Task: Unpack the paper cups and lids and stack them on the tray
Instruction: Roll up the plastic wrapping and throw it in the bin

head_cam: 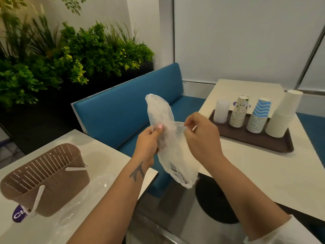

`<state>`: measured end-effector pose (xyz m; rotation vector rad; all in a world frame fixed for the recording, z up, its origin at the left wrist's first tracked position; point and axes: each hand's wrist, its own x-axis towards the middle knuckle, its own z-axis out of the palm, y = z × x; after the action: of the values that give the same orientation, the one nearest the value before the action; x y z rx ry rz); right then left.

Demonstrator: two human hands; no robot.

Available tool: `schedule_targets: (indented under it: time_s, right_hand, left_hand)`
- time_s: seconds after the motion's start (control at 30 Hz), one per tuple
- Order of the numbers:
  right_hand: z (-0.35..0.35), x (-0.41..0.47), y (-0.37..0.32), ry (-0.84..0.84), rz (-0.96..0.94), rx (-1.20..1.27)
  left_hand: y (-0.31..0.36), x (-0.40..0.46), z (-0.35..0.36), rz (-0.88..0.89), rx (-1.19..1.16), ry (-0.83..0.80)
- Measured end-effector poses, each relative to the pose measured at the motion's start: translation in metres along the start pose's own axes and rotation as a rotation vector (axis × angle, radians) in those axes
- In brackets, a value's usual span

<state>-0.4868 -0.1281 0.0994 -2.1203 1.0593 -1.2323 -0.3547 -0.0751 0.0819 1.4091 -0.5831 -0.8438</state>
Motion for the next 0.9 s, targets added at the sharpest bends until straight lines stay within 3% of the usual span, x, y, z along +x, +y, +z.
schedule_targets:
  time_s: [0.1, 0.2, 0.3, 0.4, 0.5, 0.53, 0.6, 0.67, 0.73, 0.8, 0.9]
  right_hand:
    - [0.001, -0.005, -0.002, -0.26, 0.238, 0.056]
    - [-0.002, 0.0, 0.005, -0.373, 0.51, 0.302]
    - [-0.014, 0.007, 0.012, -0.559, 0.638, 0.493]
    - [-0.02, 0.009, 0.021, -0.604, 0.629, 0.435]
    - [-0.019, 0.011, 0.031, -0.387, 0.628, 0.451]
    - [-0.018, 0.012, 0.033, -0.294, 0.608, 0.484]
    - [-0.017, 0.013, 0.036, -0.184, 0.515, 0.558]
    - [-0.015, 0.011, 0.036, -0.213, 0.403, 0.614]
    - [-0.013, 0.007, 0.035, -0.296, 0.301, 0.623]
    - [-0.014, 0.003, 0.032, -0.423, 0.217, 0.59]
    - [-0.013, 0.001, 0.03, -0.565, 0.173, 0.546]
  left_hand:
    - [0.002, -0.004, 0.011, 0.026, -0.029, -0.087]
    - [0.003, -0.005, 0.018, 0.055, -0.009, -0.167]
    - [0.007, -0.005, 0.019, 0.069, 0.114, -0.232]
    - [0.011, -0.005, 0.016, 0.092, 0.227, -0.316]
    - [0.014, -0.006, 0.013, 0.167, 0.451, -0.176]
    - [0.014, -0.006, 0.01, 0.122, 0.499, -0.15]
    - [0.016, -0.008, 0.003, -0.145, 0.449, -0.345]
    - [0.012, -0.011, 0.0, -0.373, 0.302, -0.612]
    - [0.005, -0.004, 0.0, -0.453, 0.119, -0.733]
    - [0.0, 0.003, 0.003, -0.477, -0.095, -0.732]
    - [-0.005, 0.003, 0.012, -0.416, -0.176, -0.592]
